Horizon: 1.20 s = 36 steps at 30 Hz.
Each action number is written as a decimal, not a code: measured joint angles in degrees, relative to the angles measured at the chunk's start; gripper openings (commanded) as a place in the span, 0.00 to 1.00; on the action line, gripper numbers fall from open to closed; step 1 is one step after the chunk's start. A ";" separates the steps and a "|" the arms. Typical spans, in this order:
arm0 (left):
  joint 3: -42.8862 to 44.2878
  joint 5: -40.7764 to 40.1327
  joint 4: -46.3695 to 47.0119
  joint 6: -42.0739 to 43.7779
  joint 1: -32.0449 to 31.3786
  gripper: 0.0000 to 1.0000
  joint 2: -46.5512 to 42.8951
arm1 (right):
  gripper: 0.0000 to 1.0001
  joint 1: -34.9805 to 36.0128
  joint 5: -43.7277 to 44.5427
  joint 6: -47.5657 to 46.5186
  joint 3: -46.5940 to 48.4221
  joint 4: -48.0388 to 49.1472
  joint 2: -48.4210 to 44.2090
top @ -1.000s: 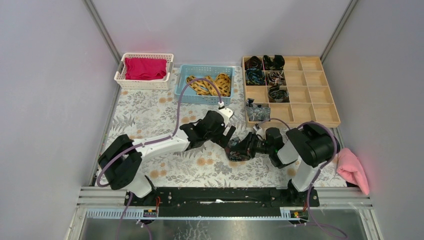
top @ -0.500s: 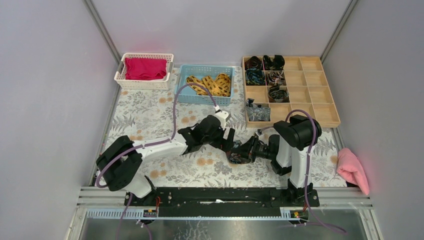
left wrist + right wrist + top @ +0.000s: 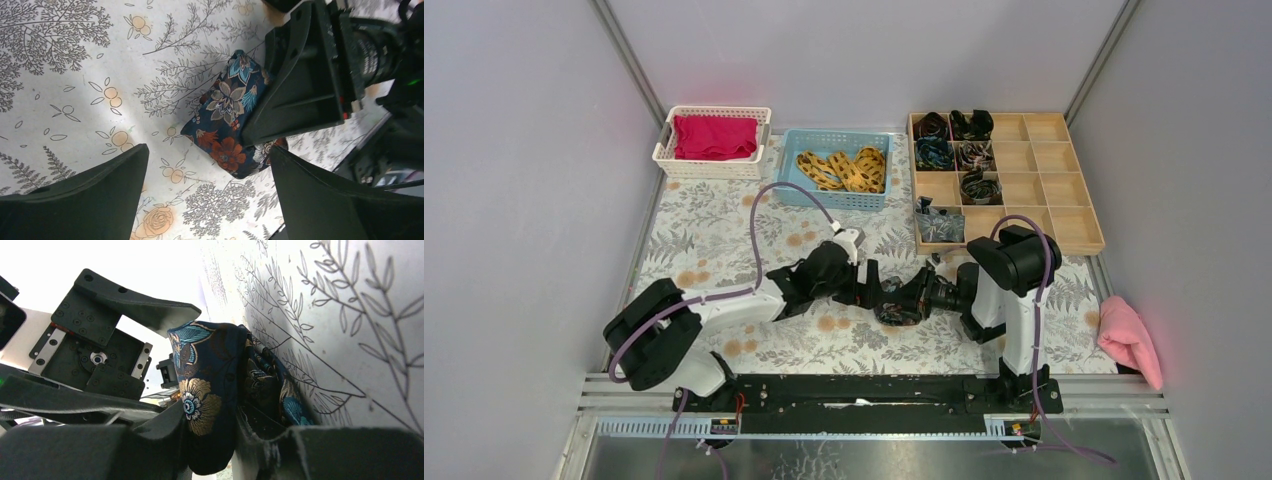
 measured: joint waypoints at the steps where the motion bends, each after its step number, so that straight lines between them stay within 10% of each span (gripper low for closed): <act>1: -0.72 0.20 1.25 -1.62 0.31 0.99 -0.44 | 0.10 0.02 -0.04 0.02 0.11 0.00 0.00; 36: -10.51 17.20 36.52 -33.09 6.34 0.99 13.57 | 0.10 4.46 7.72 2.64 3.72 -2.93 -2.40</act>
